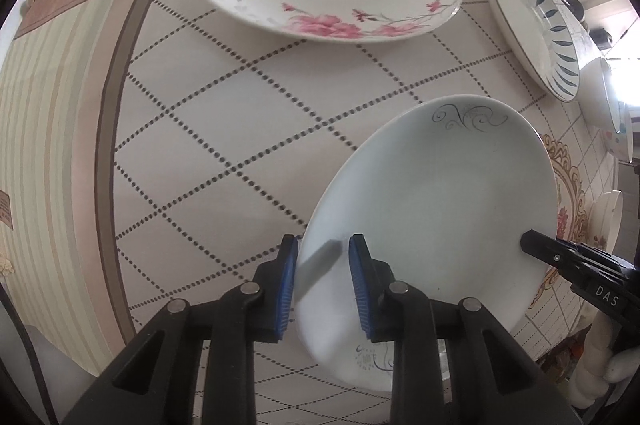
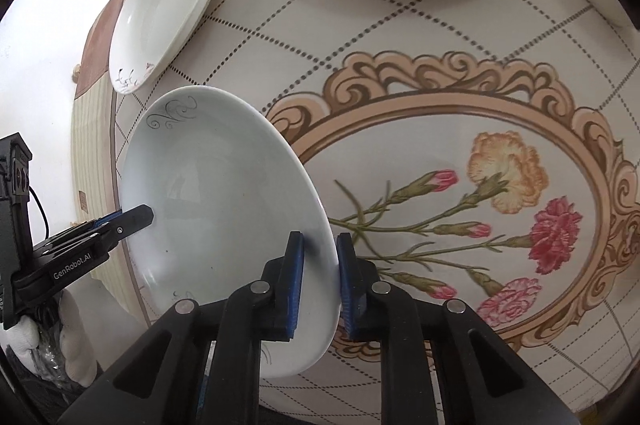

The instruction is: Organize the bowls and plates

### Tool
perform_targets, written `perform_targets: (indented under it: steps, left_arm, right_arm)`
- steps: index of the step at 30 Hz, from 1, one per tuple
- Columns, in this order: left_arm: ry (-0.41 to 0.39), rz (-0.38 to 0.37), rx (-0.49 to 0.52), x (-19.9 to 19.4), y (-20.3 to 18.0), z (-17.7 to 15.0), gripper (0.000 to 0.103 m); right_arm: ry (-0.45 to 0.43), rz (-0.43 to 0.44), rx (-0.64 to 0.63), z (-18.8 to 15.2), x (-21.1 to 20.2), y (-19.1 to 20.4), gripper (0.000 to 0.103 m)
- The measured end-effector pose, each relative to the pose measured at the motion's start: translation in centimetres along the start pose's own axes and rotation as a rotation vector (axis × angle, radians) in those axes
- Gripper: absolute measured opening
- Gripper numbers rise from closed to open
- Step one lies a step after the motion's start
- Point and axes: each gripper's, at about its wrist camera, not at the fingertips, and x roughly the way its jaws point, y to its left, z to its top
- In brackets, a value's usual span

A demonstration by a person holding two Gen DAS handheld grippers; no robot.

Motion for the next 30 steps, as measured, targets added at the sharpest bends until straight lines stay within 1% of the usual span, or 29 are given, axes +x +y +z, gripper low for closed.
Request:
perform_targets:
  steps: [5, 9, 12, 14, 17, 19, 21, 22, 23, 24, 25, 26, 27, 28, 30]
  left_arm:
    - [-0.009, -0.015, 0.094, -0.9, -5.8, 0.2, 0.024]
    - [0.008, -0.010, 0.159, -0.7, -10.7, 0.2, 0.024]
    - [0.026, -0.001, 0.185, -0.1, -13.7, 0.0, 0.024]
    - [0.036, 0.002, 0.189, -0.8, -16.2, 0.4, 0.024]
    - [0.026, 0.007, 0.205, -1.4, -18.1, -0.2, 0.024]
    - [0.028, 0.003, 0.207, -1.8, -19.0, -0.7, 0.024]
    - [0.029, -0.001, 0.209, -1.5, -19.0, -1.6, 0.024]
    - [0.031, -0.004, 0.209, -2.1, -18.1, -1.0, 0.023]
    - [0.031, -0.005, 0.207, -2.3, -18.0, -1.2, 0.023]
    - [0.033, 0.000, 0.208, -2.4, -16.8, 0.1, 0.024]
    - [0.038, 0.005, 0.209, -2.5, -15.5, 3.3, 0.023]
    - [0.040, 0.007, 0.209, -2.8, -15.7, 3.1, 0.023]
    - [0.041, 0.011, 0.211, -3.5, -16.5, 3.9, 0.024]
    - [0.038, 0.014, 0.214, -3.5, -16.3, 3.7, 0.024]
    - [0.035, 0.017, 0.216, -3.8, -16.9, 2.9, 0.024]
  right_arm:
    - [-0.045, -0.016, 0.057, 0.6, -3.6, -4.1, 0.019]
    - [-0.069, -0.044, 0.107, 1.4, -5.6, -8.0, 0.019]
    - [-0.073, -0.067, 0.136, 1.9, -6.1, -10.4, 0.019]
    - [-0.069, -0.082, 0.158, 2.1, -6.1, -11.4, 0.019]
    - [-0.056, -0.085, 0.189, 2.2, -5.9, -12.6, 0.019]
    - [-0.053, -0.083, 0.199, 2.2, -5.8, -13.2, 0.019]
    - [-0.046, -0.068, 0.216, 2.1, -5.9, -13.9, 0.019]
    - [-0.040, -0.066, 0.218, 2.0, -5.8, -14.0, 0.019]
    - [-0.036, -0.065, 0.220, 1.9, -5.7, -14.1, 0.019]
    - [-0.027, -0.062, 0.224, 1.8, -5.8, -14.5, 0.019]
    - [-0.018, -0.054, 0.228, 1.1, -5.9, -15.7, 0.019]
    - [-0.017, -0.049, 0.231, 1.2, -5.9, -15.6, 0.019]
    - [-0.013, -0.051, 0.227, 1.2, -5.9, -15.5, 0.019]
    - [-0.010, -0.055, 0.219, 0.5, -5.9, -16.1, 0.019]
    - [-0.010, -0.056, 0.220, 0.3, -5.8, -16.0, 0.019]
